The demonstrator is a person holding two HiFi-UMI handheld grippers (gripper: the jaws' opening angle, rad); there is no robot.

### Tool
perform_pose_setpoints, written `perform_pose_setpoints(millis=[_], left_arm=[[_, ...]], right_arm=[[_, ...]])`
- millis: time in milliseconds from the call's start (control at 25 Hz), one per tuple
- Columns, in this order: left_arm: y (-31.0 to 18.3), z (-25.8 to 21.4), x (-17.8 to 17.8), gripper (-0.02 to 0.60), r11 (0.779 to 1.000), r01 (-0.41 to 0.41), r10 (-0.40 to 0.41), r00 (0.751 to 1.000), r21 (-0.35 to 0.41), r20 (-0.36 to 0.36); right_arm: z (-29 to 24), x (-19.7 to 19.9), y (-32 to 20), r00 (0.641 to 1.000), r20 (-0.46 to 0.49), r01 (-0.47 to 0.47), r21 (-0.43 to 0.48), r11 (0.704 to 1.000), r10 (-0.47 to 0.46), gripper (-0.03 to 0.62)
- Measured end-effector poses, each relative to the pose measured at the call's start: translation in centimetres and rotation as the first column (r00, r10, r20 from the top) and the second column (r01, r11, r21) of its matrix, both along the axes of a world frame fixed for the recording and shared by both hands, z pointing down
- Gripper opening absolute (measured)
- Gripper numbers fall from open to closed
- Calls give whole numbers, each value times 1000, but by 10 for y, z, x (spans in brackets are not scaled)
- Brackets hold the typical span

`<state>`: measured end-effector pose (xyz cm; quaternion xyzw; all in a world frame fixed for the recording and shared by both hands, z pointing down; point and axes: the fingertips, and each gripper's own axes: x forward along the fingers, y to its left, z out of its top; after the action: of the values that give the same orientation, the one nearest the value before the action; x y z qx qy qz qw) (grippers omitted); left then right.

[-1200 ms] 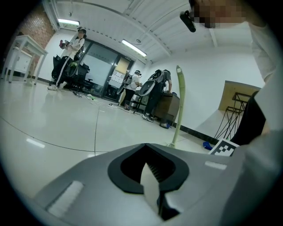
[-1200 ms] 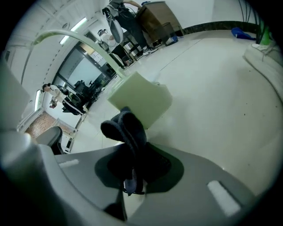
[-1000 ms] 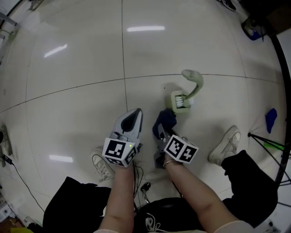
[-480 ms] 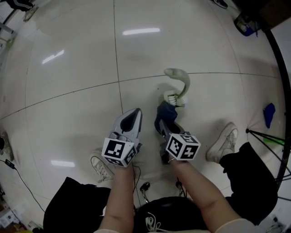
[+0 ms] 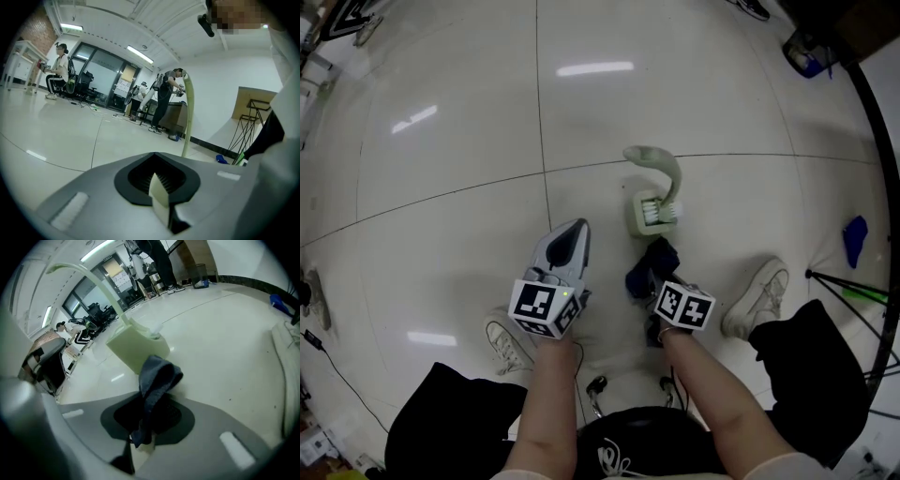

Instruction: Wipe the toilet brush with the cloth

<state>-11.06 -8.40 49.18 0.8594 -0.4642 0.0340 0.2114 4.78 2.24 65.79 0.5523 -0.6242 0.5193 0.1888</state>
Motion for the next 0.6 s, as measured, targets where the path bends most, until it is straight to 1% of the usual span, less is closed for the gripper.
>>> perform_pose_setpoints(millis=[80,120,200,240,280,360,400,440,520,600], left_arm=[[-11,-16,11,6,999,4,-3,1000,37,-26],[-16,-25,17,6,998,0,1,1000,57,-30],[-25,-44,25,6,995,-14,14,1000,95,-8],[-29,-54,26,6,993,-13,13,1000,114,5],[-33,-67,24,6,991,-1,0,1000,135,4],[-45,-100,19,6,981,44,-37,998,190,-41],[-50,-119,18,6,973,60,-48,997,223,-61],[-52,-140,19,6,964,64,-48,997,260,-65],[-52,-181,23,6,940,45,-33,999,337,-42],[-53,-217,26,6,917,18,-8,1000,399,-26]], right_arm=[[-10,22,-3,999,-16,-41,27,999,42,71],[-18,35,-7,996,-5,-92,47,995,93,71],[-42,58,-20,974,59,-224,97,970,219,71],[-60,65,-30,963,90,-266,133,955,255,71],[-81,71,-43,958,111,-280,181,943,264,71],[-132,77,-76,967,129,-251,305,919,221,71],[-160,79,-92,974,130,-222,371,902,186,71],[-188,79,-105,981,127,-187,435,881,146,70],[-247,74,-124,993,104,-104,558,824,55,71],[-304,57,-137,996,69,-8,660,751,-50,71]])
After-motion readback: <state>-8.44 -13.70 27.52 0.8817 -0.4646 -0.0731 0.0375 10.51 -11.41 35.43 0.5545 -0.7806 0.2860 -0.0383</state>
